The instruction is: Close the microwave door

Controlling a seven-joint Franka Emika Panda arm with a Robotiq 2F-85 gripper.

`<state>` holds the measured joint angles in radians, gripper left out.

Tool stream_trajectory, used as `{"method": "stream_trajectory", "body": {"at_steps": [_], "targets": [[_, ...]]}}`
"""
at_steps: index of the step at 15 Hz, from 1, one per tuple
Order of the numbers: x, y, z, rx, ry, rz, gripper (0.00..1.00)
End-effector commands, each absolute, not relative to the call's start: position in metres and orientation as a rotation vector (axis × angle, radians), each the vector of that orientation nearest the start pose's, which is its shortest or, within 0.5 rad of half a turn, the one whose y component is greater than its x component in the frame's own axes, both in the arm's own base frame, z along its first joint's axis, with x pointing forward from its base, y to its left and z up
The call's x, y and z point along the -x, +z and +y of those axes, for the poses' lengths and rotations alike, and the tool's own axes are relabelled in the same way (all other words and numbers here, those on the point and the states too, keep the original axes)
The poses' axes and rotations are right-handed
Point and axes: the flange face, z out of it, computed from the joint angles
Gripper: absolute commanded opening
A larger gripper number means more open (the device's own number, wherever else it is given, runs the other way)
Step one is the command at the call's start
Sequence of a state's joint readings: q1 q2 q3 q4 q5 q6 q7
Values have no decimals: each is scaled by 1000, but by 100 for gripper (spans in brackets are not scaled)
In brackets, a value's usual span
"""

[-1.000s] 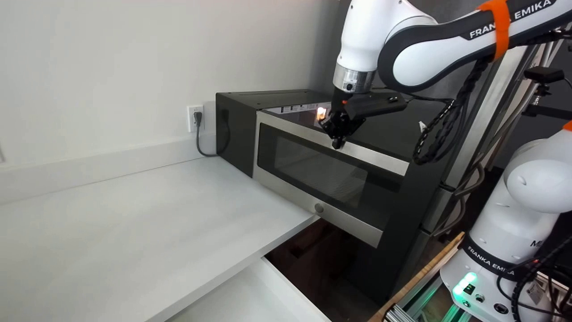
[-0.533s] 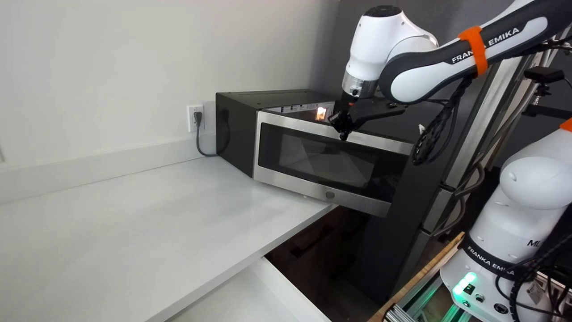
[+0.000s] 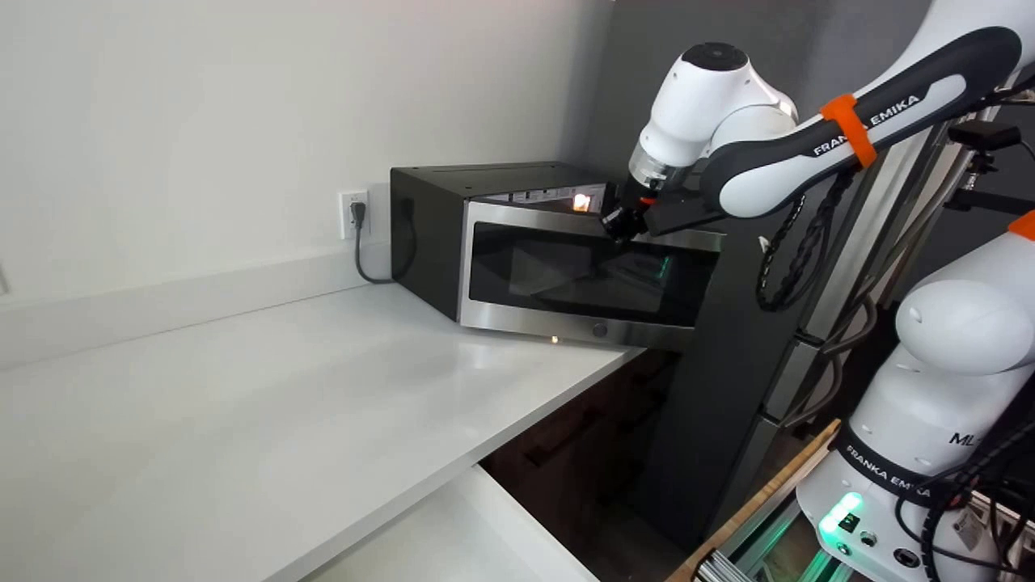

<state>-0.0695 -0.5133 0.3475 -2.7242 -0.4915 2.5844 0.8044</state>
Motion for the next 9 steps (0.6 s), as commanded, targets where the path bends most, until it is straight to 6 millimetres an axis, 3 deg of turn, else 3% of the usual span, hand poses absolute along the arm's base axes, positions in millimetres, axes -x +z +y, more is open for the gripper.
{"method": "stream_trajectory", "body": {"at_steps": [1,4,9], "targets": [[-380,404,113,3289,-867,261,1],[-391,405,100,3257,-950,244,0],[-418,412,57,3193,-1086,101,0]]}}
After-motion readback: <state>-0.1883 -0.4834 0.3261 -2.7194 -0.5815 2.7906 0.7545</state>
